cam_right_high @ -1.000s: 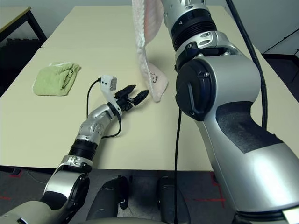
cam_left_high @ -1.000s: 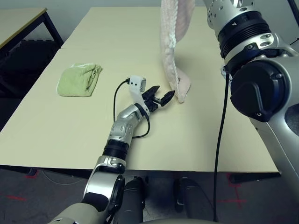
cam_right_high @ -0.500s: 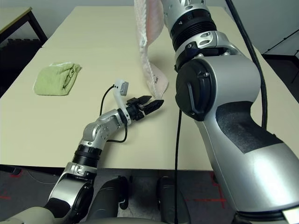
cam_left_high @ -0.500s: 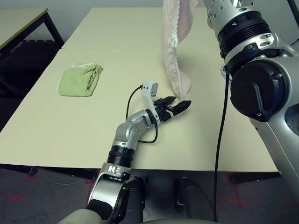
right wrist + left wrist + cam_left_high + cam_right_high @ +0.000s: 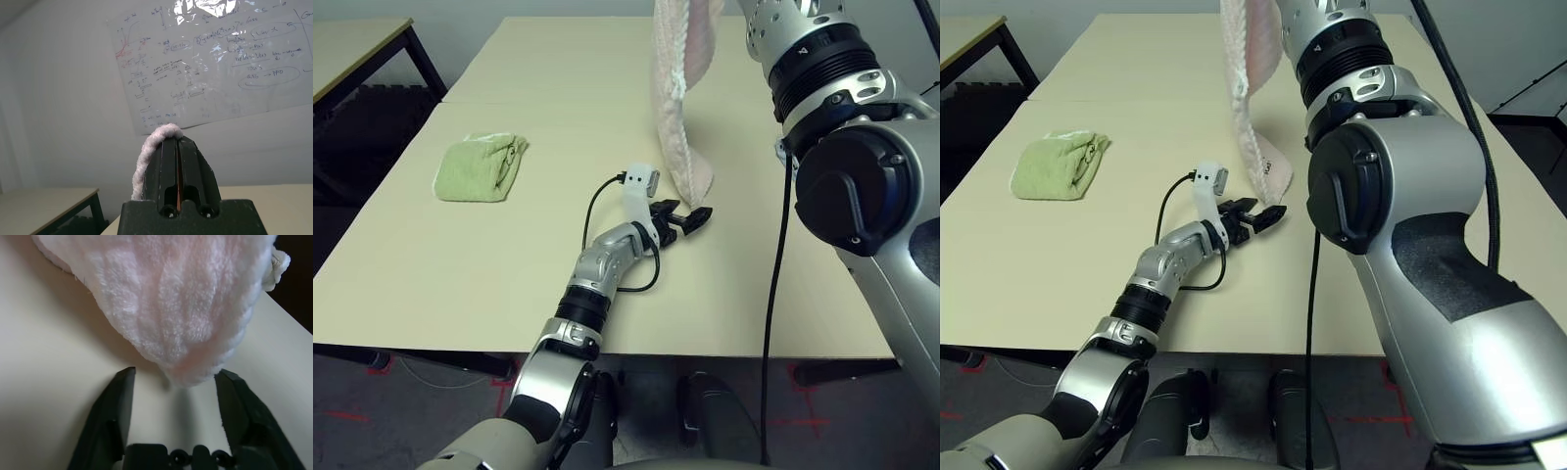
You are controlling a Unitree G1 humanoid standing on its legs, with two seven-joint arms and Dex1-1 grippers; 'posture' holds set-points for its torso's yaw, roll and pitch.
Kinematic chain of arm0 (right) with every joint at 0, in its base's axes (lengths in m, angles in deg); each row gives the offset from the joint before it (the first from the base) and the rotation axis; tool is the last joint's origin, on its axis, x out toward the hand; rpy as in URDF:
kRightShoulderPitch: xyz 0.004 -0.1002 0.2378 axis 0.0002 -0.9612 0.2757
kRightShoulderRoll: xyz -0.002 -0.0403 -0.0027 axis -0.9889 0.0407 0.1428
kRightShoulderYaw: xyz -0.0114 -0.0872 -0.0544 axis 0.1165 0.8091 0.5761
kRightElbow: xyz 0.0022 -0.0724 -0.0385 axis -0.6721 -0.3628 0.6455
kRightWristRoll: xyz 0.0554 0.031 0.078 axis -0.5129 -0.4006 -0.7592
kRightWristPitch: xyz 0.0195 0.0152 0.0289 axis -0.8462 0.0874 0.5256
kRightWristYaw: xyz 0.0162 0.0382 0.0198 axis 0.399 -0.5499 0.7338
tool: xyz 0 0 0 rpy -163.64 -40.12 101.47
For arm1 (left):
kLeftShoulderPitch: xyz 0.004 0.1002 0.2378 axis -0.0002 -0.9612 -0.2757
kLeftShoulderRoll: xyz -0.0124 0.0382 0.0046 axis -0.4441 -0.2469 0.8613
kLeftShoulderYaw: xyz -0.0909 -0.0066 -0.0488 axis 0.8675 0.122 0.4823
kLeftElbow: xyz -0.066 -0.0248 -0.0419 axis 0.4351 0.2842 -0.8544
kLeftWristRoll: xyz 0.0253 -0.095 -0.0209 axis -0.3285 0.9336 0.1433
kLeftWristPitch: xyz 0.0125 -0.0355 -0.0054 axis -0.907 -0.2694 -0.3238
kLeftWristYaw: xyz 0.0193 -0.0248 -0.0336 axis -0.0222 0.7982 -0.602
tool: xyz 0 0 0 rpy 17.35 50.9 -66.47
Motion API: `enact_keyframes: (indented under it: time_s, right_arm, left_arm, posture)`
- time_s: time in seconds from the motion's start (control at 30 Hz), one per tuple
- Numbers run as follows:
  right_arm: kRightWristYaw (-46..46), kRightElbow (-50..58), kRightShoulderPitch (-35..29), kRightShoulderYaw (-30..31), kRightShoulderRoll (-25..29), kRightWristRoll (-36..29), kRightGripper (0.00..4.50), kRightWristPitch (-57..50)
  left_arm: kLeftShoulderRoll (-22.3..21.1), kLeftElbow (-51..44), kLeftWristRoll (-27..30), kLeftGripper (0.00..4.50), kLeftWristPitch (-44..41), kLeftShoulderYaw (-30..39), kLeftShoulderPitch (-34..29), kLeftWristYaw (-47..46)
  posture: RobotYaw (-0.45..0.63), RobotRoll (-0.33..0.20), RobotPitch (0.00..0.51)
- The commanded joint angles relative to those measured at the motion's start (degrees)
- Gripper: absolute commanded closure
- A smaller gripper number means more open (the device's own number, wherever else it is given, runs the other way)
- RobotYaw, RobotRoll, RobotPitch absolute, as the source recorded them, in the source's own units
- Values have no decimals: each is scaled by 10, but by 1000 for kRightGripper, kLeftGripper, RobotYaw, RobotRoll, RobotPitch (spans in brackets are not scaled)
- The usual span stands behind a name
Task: Fold the towel and set it aside.
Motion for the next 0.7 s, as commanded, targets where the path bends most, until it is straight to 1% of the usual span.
enact_keyframes:
  time_s: [0.03,0.07,0.1,0.13,0.17,0.2,0.33,0.4,0.5,0.6,0.63,0.7]
  right_arm:
    - [2,-3,12,1,1,1,4500,3]
    - [2,-3,12,1,1,1,4500,3]
    - [2,-3,12,2,1,2,4500,3]
    - [2,-3,12,2,1,2,4500,3]
    - [2,-3,11,2,1,2,4500,3]
    - [2,-3,10,2,2,2,4500,3]
    - [1,-3,5,3,4,4,4500,2]
    - [2,-3,2,4,7,5,4500,2]
    - [0,-5,-15,10,23,15,4500,0]
    - [-4,-5,-38,17,45,24,4500,-3]
    - [-6,-5,-50,20,55,28,4500,-3]
    - [-15,-2,-80,18,81,25,4500,1]
  left_arm:
    - [7,23,-16,2819,-10,-12,0,1]
    - [8,26,-17,3279,-9,-12,1,1]
    - [10,30,-19,3671,-6,-11,3,-5]
    - [11,34,-21,3966,-2,-8,5,-8]
    - [13,37,-21,4386,0,-6,7,-9]
    - [15,39,-20,4453,2,-4,9,-11]
    - [21,40,-15,4453,13,5,15,-18]
    - [16,23,-13,4453,7,6,9,-17]
    - [-22,-65,-6,4453,-28,7,-31,-7]
    - [-83,-176,4,4453,-79,21,-82,-1]
    - [-114,-219,11,4453,-101,35,-100,1]
    - [-189,-296,22,4453,-136,84,-125,-2]
  posture:
    - [-19,0,118]
    - [-19,0,118]
    - [-19,0,117]
    - [-19,0,117]
    - [-19,0,117]
    - [-21,0,118]
    - [-23,0,121]
    - [-19,0,125]
    - [-14,0,133]
    - [-7,0,137]
    - [-7,0,140]
    - [-4,0,147]
